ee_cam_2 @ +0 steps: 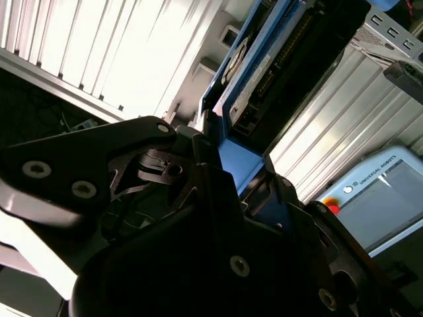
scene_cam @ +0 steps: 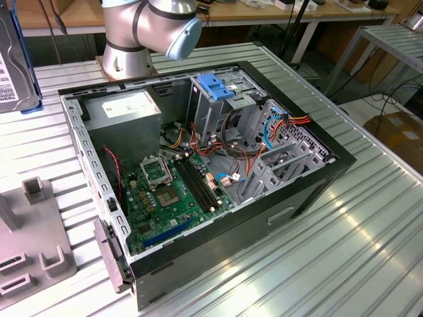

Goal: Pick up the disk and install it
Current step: 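Pick up the disk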

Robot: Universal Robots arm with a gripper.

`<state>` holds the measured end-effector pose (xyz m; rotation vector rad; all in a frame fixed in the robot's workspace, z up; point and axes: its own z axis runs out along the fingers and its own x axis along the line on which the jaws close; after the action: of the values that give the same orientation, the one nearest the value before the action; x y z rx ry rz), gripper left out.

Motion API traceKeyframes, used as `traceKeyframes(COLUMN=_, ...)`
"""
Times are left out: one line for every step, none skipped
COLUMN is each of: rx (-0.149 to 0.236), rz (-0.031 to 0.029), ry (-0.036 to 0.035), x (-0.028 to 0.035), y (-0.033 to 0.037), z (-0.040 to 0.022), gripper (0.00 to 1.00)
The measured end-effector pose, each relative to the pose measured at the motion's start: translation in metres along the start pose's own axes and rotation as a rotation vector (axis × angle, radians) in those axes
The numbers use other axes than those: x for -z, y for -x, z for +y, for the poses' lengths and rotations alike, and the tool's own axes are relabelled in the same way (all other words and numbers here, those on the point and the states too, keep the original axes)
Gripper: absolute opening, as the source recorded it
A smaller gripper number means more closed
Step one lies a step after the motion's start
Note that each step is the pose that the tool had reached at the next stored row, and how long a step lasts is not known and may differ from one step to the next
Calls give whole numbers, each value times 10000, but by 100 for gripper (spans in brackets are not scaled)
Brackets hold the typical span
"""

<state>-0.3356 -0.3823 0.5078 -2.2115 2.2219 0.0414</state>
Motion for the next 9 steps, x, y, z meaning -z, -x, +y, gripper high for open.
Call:
traceKeyframes(rx=1, rz=0, ry=0, x=0, y=-9, z=-16, gripper=37)
traceKeyframes(rx=1, rz=1, ry=1, x=1, y=-14, z=-34, gripper=37)
traceKeyframes(rx=1, rz=0, ry=0, x=1, y=-17, z=-57, gripper=37)
traceKeyframes(rx=1, rz=0, ry=1, x=1, y=-19, z=-82, gripper=37)
traceKeyframes(rx=1, rz=0, ry=0, x=2, y=-21, z=-111, gripper=37)
traceKeyframes(rx=1, rz=0, ry=0, x=2, y=-22, z=-139, gripper=37)
traceKeyframes(rx=1, rz=1, ry=1, x=3, y=-23, z=-184, gripper=37)
traceKeyframes(rx=1, rz=1, ry=0, x=3, y=-23, z=-216, gripper=37)
traceKeyframes(rx=1, rz=0, ry=0, x=3, y=-24, z=-240, gripper=37)
